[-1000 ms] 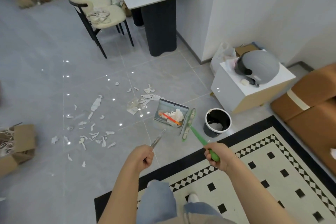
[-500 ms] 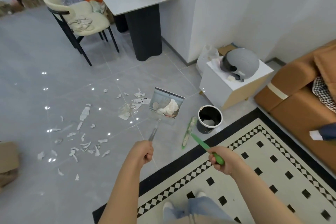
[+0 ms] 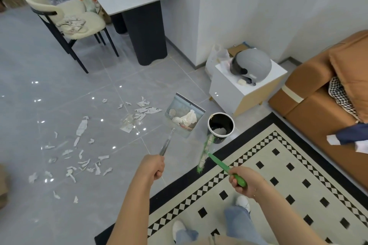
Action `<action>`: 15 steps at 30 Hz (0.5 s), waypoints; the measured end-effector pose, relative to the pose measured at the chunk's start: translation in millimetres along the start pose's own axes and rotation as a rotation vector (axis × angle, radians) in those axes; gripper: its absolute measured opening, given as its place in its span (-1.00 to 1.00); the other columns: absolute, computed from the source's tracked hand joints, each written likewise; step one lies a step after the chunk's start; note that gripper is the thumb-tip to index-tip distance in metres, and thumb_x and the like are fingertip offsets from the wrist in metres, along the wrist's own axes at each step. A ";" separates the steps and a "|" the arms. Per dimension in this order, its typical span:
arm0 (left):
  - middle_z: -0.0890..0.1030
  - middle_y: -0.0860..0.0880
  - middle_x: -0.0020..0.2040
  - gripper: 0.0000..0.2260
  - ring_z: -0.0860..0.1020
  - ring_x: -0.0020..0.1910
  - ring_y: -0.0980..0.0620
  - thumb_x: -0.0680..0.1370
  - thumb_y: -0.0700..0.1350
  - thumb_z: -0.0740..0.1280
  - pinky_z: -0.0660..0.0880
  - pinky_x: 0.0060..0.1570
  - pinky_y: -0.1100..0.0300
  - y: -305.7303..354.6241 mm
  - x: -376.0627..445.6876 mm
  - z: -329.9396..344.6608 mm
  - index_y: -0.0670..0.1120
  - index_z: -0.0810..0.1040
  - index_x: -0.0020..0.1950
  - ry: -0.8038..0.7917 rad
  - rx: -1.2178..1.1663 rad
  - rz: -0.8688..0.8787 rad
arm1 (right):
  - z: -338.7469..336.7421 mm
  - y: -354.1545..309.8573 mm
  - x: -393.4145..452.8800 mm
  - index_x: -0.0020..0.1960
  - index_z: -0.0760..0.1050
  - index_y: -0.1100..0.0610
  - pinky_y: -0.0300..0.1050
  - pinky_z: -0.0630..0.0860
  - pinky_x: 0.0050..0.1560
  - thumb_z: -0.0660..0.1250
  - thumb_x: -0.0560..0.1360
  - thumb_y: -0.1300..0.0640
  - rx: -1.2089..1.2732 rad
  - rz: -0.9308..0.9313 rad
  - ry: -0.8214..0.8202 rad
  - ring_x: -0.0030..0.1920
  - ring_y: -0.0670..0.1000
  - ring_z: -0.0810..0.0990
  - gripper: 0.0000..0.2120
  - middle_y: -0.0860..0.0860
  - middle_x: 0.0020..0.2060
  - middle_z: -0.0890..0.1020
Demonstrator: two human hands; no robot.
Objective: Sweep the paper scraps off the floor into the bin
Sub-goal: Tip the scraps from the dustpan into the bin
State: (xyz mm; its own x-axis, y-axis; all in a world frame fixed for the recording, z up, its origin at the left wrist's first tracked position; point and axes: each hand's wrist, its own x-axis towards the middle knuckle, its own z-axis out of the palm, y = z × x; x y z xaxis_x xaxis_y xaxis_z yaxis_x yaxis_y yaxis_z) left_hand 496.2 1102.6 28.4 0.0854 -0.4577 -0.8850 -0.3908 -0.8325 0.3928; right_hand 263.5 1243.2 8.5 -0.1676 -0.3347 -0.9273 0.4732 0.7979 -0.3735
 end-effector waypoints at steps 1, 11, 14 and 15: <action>0.35 -0.03 -0.44 -0.76 0.26 -0.66 0.14 0.59 -0.29 0.17 0.10 -0.73 0.46 1.7 -0.8 6.4 -0.21 0.44 -0.28 0.003 0.004 0.001 | -7.4 -2.3 2.9 0.08 0.38 0.29 -0.36 0.20 -0.70 0.17 0.58 0.28 -0.020 0.010 -0.008 -0.68 -0.12 0.36 -0.89 0.05 -0.45 0.40; 0.36 -0.04 -0.44 -0.78 0.23 -0.57 0.11 0.60 -0.27 0.19 0.08 -0.71 0.44 27.8 -19.4 116.9 -0.21 0.46 -0.25 0.086 0.011 -0.065 | -109.6 -51.4 48.6 0.23 0.38 0.26 -0.34 0.25 -0.65 0.21 0.57 0.25 -0.243 0.081 -0.062 -0.63 -0.11 0.39 -0.75 0.06 -0.42 0.45; 0.38 -0.05 -0.43 -0.86 0.25 -0.57 0.11 0.59 -0.27 0.20 0.11 -0.70 0.43 30.8 -23.8 155.1 -0.23 0.48 -0.13 0.140 0.054 -0.023 | -138.7 -69.8 59.2 0.23 0.38 0.26 -0.34 0.25 -0.64 0.20 0.57 0.25 -0.337 0.094 -0.098 -0.60 -0.11 0.39 -0.76 0.05 -0.42 0.46; 0.38 -0.06 -0.41 -0.89 0.26 -0.55 0.10 0.59 -0.26 0.20 0.12 -0.70 0.42 31.4 -23.3 165.5 -0.24 0.48 -0.08 0.159 0.071 -0.008 | -146.6 -74.3 60.8 0.24 0.37 0.25 -0.34 0.24 -0.64 0.19 0.57 0.26 -0.376 0.100 -0.124 -0.59 -0.11 0.38 -0.75 0.05 -0.43 0.45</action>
State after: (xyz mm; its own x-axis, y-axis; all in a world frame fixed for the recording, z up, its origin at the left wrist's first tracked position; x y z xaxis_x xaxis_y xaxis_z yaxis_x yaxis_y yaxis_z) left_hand 330.3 1138.8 20.1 0.2307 -0.4994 -0.8351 -0.4527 -0.8148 0.3622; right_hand 91.3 1237.0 -23.8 -0.0202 -0.2862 -0.9579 0.1290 0.9494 -0.2864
